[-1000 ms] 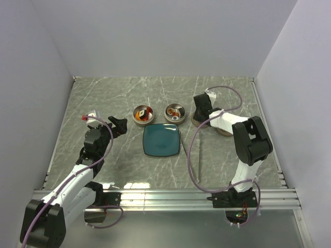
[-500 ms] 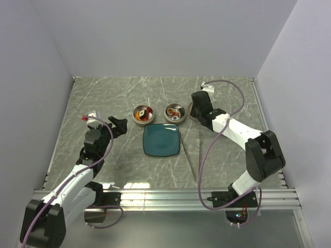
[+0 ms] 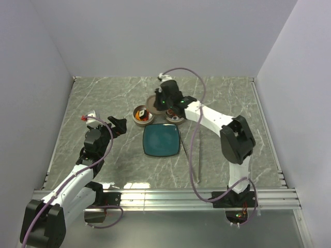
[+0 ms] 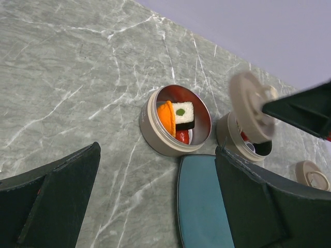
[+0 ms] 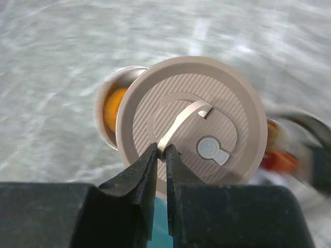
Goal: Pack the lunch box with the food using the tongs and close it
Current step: Put the lid back on the lunch box
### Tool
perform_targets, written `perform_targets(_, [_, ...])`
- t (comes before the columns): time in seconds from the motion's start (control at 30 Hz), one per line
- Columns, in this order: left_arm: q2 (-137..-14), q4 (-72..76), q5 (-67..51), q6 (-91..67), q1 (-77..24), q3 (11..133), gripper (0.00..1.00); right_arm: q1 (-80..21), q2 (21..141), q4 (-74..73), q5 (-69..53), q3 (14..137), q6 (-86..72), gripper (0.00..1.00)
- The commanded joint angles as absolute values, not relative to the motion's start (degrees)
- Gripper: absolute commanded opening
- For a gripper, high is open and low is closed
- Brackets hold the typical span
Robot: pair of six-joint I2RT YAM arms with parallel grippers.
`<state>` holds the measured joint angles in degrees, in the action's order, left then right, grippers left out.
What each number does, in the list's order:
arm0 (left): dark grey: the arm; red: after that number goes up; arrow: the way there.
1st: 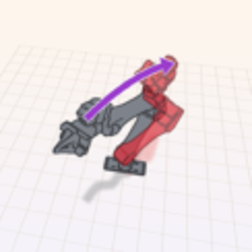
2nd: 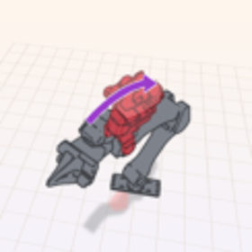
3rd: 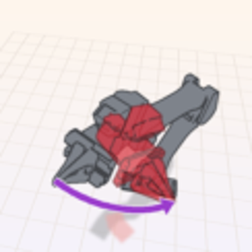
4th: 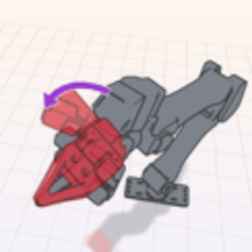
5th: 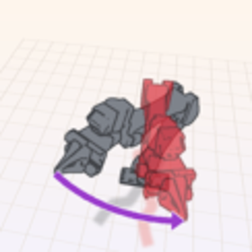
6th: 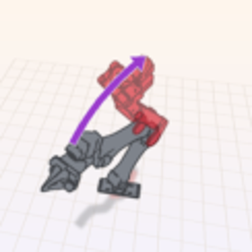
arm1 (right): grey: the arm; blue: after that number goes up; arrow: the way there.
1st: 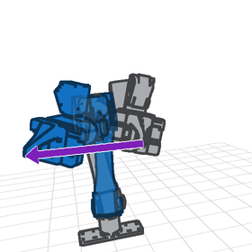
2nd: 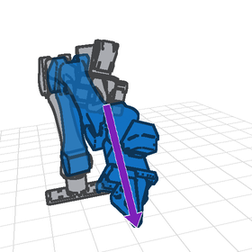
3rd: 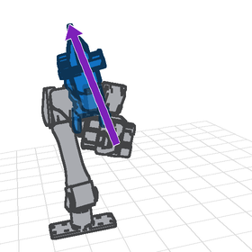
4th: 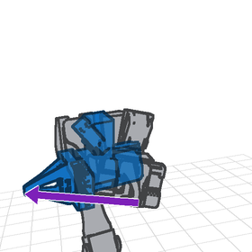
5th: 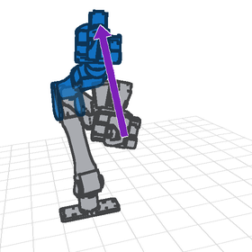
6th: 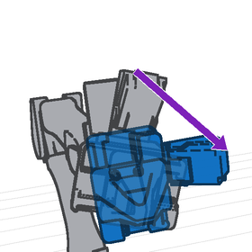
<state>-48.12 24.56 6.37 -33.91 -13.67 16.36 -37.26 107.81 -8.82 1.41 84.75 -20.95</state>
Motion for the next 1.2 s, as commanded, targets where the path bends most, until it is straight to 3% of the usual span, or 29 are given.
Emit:
perform_targets(0.0, [-47.29,25.75,7.64,-34.45,-13.45,16.88,1.00,-40.07,112.75,-12.73,-2.90,95.52,-18.02,0.00])
perform_targets(0.27, [-47.46,25.84,7.73,-34.45,-13.45,17.05,0.99,-42.01,123.65,-17.84,-5.45,108.10,-17.75,0.00])
perform_targets(1.17, [-47.37,26.10,7.38,-34.37,-13.45,16.88,0.99,-45.00,134.03,-25.93,-4.13,119.45,-15.82,0.00])
